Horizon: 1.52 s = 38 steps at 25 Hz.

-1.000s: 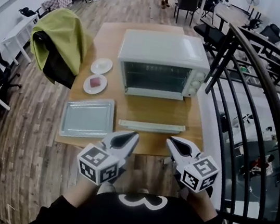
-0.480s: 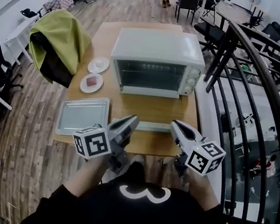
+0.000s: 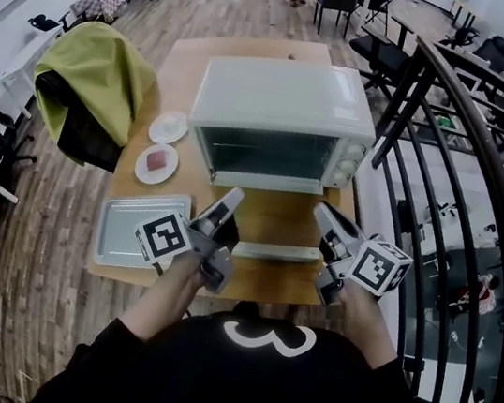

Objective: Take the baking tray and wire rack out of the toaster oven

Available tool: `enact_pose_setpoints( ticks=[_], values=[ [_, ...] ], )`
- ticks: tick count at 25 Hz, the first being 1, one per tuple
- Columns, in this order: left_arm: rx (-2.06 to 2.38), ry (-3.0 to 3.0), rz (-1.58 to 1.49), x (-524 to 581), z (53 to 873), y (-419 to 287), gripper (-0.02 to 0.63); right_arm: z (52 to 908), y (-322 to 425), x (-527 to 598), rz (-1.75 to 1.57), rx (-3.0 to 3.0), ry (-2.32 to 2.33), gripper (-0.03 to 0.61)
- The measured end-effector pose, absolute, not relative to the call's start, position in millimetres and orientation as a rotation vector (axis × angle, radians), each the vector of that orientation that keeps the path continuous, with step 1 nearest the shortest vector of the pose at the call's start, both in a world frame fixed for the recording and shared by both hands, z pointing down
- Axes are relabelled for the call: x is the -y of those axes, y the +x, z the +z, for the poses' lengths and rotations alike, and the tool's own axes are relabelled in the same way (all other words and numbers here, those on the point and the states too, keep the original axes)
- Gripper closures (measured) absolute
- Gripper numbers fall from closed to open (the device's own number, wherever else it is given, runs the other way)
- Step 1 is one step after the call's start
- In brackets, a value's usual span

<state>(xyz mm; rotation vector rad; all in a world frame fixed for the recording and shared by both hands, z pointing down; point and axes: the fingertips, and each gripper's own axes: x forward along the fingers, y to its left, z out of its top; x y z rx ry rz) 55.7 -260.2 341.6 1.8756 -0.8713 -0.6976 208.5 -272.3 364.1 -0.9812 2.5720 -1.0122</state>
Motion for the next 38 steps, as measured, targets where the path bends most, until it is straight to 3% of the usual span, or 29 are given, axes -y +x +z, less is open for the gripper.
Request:
enact_pose_setpoints(
  ticks=[3, 6, 17, 31, 38],
  values=[
    [0.925, 1.839, -0.698, 283, 358, 41, 0.593, 369, 200, 293, -1.101, -2.488, -0.933, 0.492],
    [0.894, 1.826, -0.718, 309, 366, 35, 0.467, 378, 189, 321, -1.195, -2.409, -0.917, 0.458],
    [1.037, 1.66, -0.681, 395, 446, -7, 0.439, 447, 184, 411, -1.418, -2.108, -1.043, 0.408],
    [1.136, 1.524, -0.744, 457, 475, -30, 0.439, 471, 178, 485, -1.45, -1.899, -1.085, 0.41],
    [1.15, 1.504, -0.746, 464, 482, -31, 0.47, 478, 181, 492, -1.428, -1.865, -1.083, 0.505]
  ],
)
